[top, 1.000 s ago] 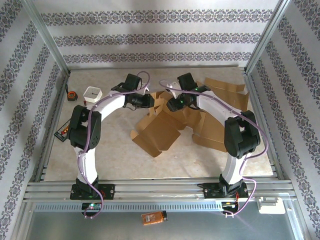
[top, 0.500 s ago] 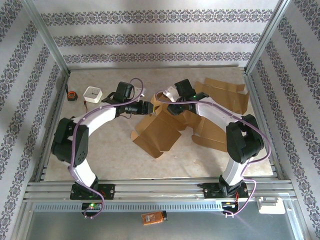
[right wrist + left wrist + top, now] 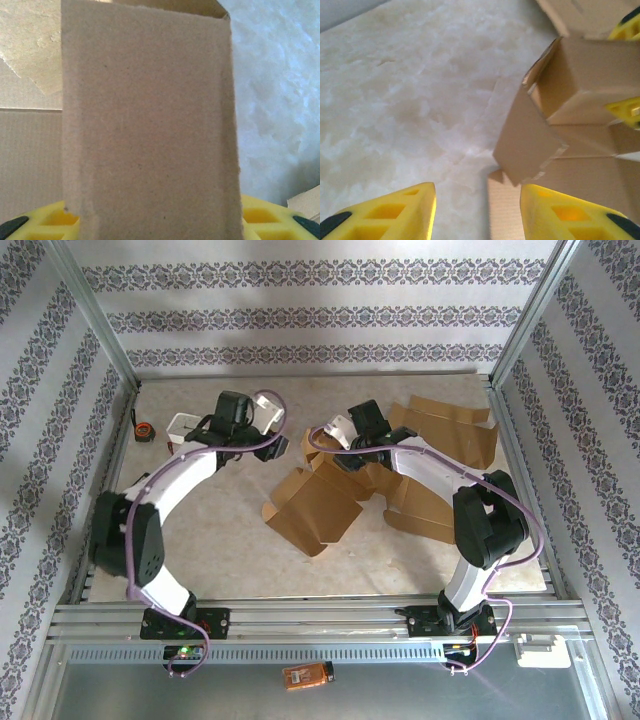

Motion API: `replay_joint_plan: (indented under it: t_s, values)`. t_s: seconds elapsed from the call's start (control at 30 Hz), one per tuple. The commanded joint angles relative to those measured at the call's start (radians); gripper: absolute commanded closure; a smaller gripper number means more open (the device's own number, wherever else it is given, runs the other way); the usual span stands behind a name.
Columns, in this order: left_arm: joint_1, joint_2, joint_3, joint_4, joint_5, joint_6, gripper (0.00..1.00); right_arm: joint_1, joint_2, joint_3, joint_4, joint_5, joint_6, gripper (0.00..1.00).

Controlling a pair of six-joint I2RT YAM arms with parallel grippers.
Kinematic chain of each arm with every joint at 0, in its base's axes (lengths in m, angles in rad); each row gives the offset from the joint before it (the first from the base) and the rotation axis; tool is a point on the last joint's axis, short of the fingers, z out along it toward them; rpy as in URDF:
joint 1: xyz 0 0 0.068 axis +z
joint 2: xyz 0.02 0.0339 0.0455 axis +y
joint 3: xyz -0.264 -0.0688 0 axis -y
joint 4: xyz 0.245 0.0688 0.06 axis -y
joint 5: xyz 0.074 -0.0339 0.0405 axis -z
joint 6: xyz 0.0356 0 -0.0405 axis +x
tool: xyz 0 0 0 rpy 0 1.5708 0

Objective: Fold the paper box

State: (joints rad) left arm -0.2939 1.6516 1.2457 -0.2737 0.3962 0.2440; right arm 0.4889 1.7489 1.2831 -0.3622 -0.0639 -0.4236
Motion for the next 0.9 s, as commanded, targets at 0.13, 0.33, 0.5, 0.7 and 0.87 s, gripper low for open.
replay_joint_plan:
  t_s: [0.13,0.33,0.5,0.7,0.87]
  values:
    - [0.004,0.242,0.264,-0.238,-0.001,0.391,0.5,0.011,-0.014,0.015,-0.032,-0.01,-0.042,0.49]
    - [0.001,0.395,0.445,-0.364,0.087,0.496,0.49,0.011,-0.003,0.03,-0.037,-0.016,-0.048,0.49]
    - [0.002,0.464,0.538,-0.493,0.244,0.526,0.49,0.012,-0.002,0.03,-0.041,-0.016,-0.054,0.49]
    - [-0.002,0.473,0.544,-0.498,0.383,0.481,0.5,0.013,0.002,0.031,-0.042,-0.02,-0.053,0.49]
    - [-0.01,0.47,0.526,-0.469,0.445,0.415,0.53,0.013,0.004,0.033,-0.039,-0.022,-0.052,0.5]
